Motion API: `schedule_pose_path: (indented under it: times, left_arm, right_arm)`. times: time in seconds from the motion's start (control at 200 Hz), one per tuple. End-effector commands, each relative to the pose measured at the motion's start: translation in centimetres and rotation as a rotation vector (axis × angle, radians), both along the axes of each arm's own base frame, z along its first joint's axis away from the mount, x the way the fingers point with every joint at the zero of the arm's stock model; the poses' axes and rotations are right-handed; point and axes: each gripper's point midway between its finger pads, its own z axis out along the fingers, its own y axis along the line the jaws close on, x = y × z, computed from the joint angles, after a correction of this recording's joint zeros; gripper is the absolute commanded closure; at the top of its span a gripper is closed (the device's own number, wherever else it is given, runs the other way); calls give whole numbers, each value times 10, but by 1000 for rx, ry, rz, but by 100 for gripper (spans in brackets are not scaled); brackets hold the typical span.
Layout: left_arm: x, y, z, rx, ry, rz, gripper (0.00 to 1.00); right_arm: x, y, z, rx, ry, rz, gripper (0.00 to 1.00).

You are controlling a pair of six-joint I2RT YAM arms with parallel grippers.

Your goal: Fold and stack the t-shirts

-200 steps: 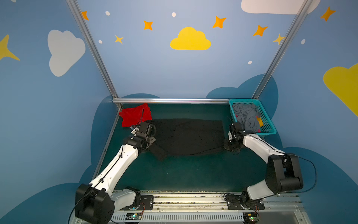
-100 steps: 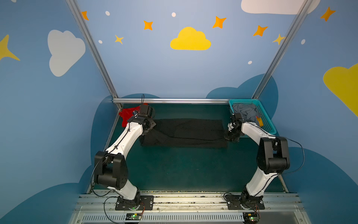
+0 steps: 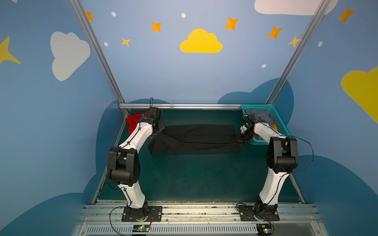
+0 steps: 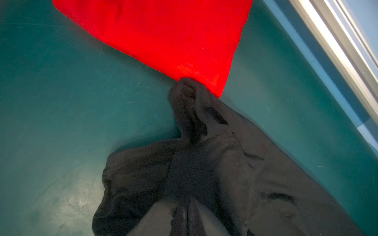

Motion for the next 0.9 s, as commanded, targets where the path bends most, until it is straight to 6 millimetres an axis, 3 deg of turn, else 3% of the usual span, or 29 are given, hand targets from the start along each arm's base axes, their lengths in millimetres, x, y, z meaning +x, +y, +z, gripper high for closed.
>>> schedule_pose_path:
  times: [0.0, 0.17, 0.551, 0.891]
  left_arm:
    - [6, 5, 3, 9, 2, -7, 95]
    - [15, 7, -2, 6, 8, -4, 95]
    - [51, -5, -34, -6, 72, -125, 95]
    - [75, -13, -51, -42, 74, -129, 77]
  right_arm:
    - [5, 0, 4, 13, 7, 8, 100]
    - [15, 2, 4, 21, 8, 11, 100]
    - [35, 6, -8, 35, 33, 17, 100]
    - [48, 10, -3, 56, 17, 23, 74]
